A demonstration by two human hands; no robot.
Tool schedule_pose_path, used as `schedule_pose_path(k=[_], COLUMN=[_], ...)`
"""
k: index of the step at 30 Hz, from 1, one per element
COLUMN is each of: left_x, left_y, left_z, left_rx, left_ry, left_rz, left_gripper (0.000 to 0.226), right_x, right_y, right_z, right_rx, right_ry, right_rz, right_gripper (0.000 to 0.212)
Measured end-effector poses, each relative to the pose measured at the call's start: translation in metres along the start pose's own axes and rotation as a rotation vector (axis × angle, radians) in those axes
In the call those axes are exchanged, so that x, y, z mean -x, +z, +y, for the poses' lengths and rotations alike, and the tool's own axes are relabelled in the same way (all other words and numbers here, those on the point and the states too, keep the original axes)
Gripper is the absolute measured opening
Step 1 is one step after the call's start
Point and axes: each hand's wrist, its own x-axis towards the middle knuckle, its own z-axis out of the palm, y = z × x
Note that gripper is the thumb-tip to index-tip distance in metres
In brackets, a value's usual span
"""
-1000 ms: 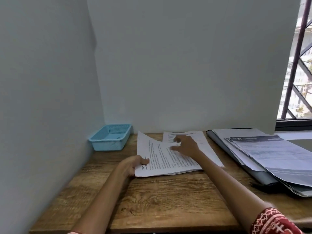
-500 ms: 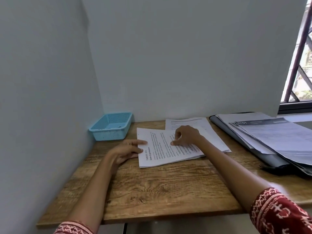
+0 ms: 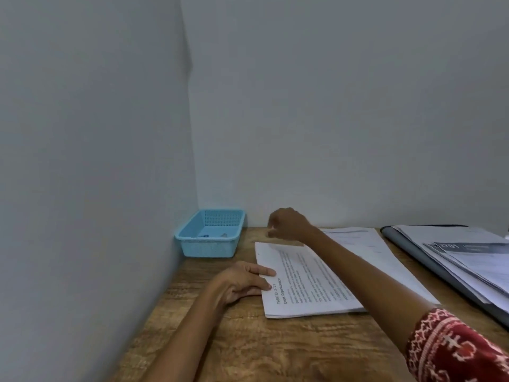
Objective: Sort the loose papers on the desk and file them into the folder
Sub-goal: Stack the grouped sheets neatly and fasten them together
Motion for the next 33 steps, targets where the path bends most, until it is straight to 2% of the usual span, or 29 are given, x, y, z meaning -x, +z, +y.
schedule_pose_path(k=[4, 7, 16, 21, 28, 33], left_x=[-0.005, -0.012, -0.014, -0.010, -0.006, -0.002], left_y=[-0.007, -0.011, -0.034, -0.052, -0.075, -0.084], left_z=[-0.003, -0.006, -0.001, 0.003, 0.005, 0.008], left_rx=[-0.001, 0.006, -0.051, -0.089, -0.142, -0.189], left_ry=[-0.001, -0.001, -0.051, -0.115, -0.138, -0.139], left_rz=[-0.024, -0.041, -0.096, -0.131, -0.178, -0.212], left_gripper=[0.030, 0.029, 0.031, 0.034, 0.035, 0.036], right_x=[-0.041, -0.072, -0.117, -0.121, -0.142, -0.155], right_y=[0.010, 0.024, 0.049, 0.053, 0.060, 0.070], right_z=[-0.051, -0.068, -0.068, -0.063, -0.064, -0.062], right_rx=[-0.044, -0.003, 0.070, 0.000, 0.040, 0.100], right_ry=[-0.218, -0.302, -0.358, -0.379, -0.397, -0.416], right_rz=[-0.009, -0.073, -0.346, -0.392, -0.514, -0.490], right_gripper=[0.024, 0.023, 0.045, 0.045, 0.044, 0.031])
